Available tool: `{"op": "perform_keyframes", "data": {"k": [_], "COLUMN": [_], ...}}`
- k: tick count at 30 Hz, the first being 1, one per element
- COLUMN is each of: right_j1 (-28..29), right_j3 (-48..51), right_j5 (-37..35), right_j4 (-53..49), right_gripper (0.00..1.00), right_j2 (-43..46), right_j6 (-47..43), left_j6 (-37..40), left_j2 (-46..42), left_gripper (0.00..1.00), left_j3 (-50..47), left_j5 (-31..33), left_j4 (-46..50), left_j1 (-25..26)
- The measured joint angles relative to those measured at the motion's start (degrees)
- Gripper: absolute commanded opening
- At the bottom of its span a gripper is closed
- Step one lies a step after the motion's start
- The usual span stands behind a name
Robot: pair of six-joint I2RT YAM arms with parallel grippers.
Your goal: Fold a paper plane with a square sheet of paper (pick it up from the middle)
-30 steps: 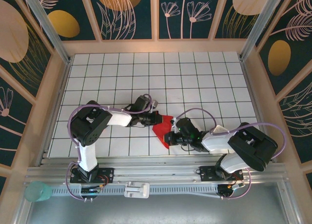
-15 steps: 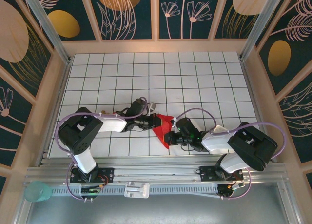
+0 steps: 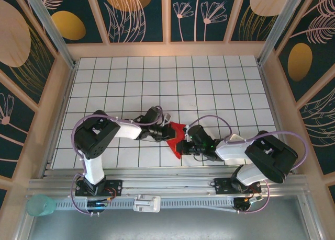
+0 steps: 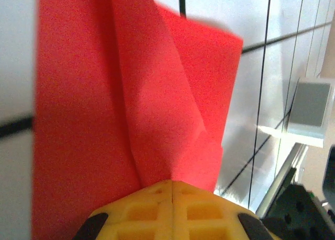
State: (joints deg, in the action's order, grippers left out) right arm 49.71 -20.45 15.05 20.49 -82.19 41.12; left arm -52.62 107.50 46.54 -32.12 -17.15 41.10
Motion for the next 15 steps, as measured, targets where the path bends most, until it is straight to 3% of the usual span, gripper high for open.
{"op": "perform_keyframes", "data": {"k": [15], "right_j1": [0.0], "right_j3": [-1.4], "right_j5": [0.0], "right_j4": [0.7], "right_gripper": [0.00], "right_j2": [-2.6], "right_j6": [0.4], "left_j6": [3.7], "left_j2": [5.9], "left_gripper": [0.00], "left_j3": [9.4], "left_j5": [-2.3], "left_j4": [5.4], "left_j1": [-6.4]}}
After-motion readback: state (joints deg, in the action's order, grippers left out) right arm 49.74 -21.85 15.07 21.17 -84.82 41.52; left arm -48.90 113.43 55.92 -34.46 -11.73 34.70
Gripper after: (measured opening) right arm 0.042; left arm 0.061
